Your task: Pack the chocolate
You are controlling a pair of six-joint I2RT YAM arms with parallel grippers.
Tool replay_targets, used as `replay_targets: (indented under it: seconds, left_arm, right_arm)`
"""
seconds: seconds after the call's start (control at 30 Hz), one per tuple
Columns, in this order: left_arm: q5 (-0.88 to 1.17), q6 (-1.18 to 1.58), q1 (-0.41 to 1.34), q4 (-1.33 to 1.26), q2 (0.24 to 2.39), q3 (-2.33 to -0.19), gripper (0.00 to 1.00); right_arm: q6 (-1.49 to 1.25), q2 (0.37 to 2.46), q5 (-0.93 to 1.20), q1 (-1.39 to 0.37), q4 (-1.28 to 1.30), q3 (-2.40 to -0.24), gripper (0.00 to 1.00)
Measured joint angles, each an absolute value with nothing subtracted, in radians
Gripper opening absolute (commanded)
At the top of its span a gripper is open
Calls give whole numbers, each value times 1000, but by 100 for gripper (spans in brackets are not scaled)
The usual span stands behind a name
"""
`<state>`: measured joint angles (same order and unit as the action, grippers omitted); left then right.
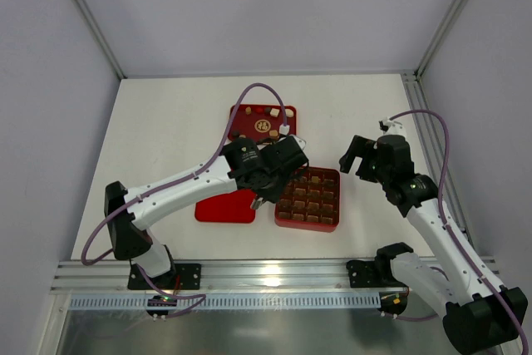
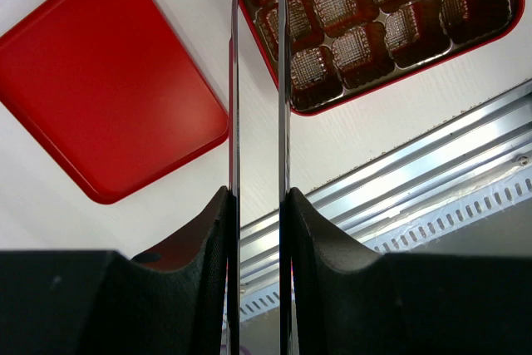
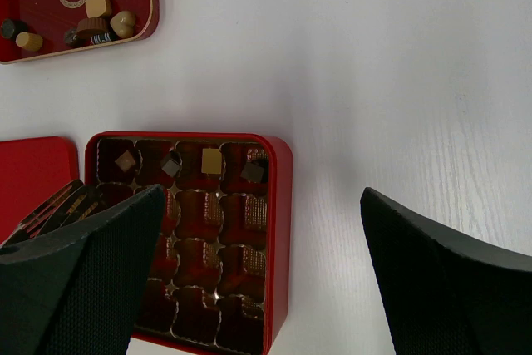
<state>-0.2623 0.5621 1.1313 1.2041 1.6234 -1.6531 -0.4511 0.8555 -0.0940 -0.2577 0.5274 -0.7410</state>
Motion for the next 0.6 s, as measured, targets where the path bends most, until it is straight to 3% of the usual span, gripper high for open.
replay_targets:
  seconds: [0.6]
  left_arm:
    - [-262,570,1154,1176,1623,-1620,33]
  right_arm:
    - [-452,871,-94,-258,518,-719,100]
